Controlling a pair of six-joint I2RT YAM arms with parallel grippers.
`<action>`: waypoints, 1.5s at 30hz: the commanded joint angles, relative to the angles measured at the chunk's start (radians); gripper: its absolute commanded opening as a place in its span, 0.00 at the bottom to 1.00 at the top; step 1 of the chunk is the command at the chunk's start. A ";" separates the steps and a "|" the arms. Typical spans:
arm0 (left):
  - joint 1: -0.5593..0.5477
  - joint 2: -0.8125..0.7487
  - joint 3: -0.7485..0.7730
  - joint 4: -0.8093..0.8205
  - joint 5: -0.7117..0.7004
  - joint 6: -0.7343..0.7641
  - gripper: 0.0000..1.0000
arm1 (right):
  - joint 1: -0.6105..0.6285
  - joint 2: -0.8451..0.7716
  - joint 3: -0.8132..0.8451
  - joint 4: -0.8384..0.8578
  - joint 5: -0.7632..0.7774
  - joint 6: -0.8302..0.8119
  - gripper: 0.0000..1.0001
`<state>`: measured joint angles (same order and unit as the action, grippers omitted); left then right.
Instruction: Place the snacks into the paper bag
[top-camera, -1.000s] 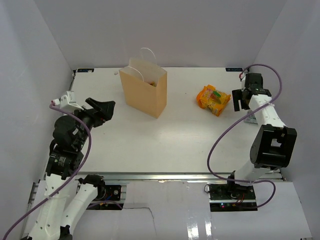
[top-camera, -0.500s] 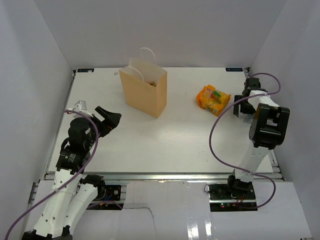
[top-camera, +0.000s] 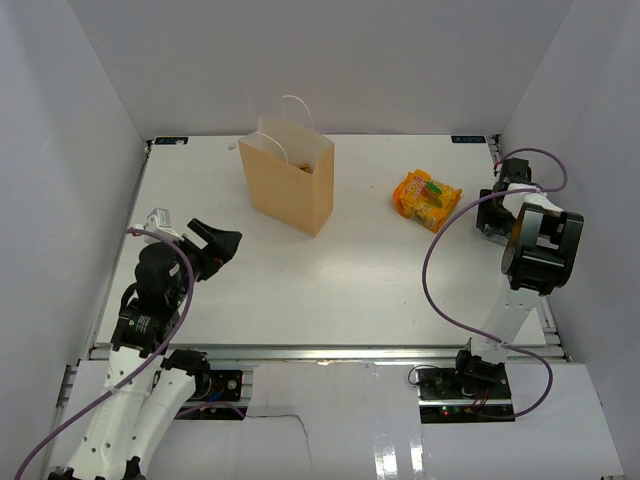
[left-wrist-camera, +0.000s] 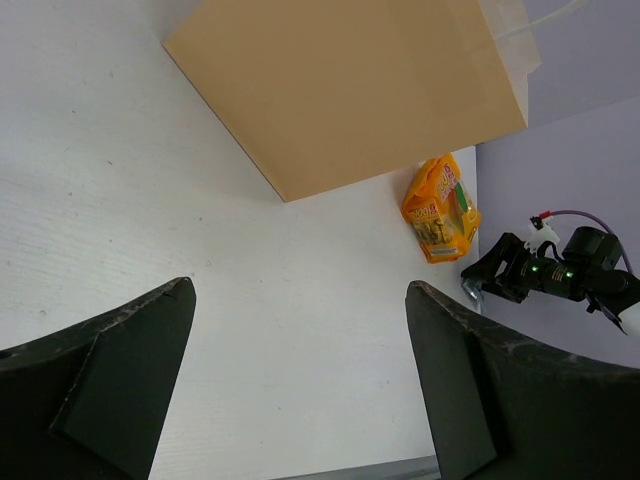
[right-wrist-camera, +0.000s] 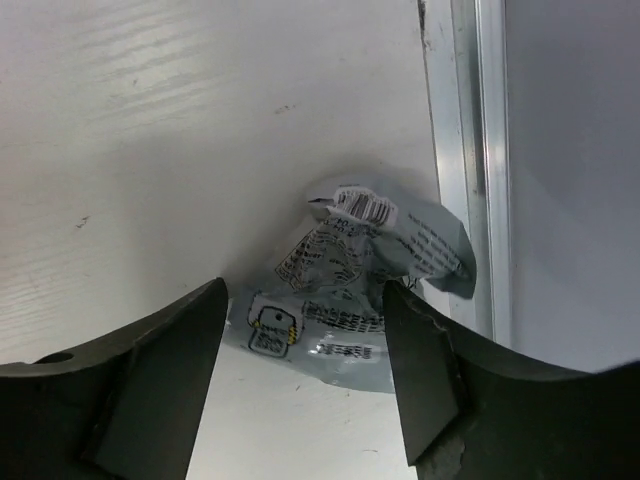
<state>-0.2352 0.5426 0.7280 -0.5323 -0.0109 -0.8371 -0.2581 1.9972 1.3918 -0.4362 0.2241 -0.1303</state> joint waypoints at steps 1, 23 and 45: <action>0.000 -0.007 -0.007 -0.020 0.009 -0.010 0.96 | -0.013 0.048 -0.026 0.007 -0.081 -0.025 0.60; 0.000 -0.043 -0.038 0.009 0.048 -0.002 0.97 | -0.047 -0.397 -0.226 0.036 -0.645 -0.334 0.08; 0.000 -0.058 -0.065 0.100 0.120 -0.011 0.97 | 0.784 -0.175 0.671 0.109 -0.790 -0.149 0.08</action>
<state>-0.2352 0.5114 0.6662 -0.4435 0.0940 -0.8402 0.4896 1.7359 1.9823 -0.4088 -0.6807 -0.4129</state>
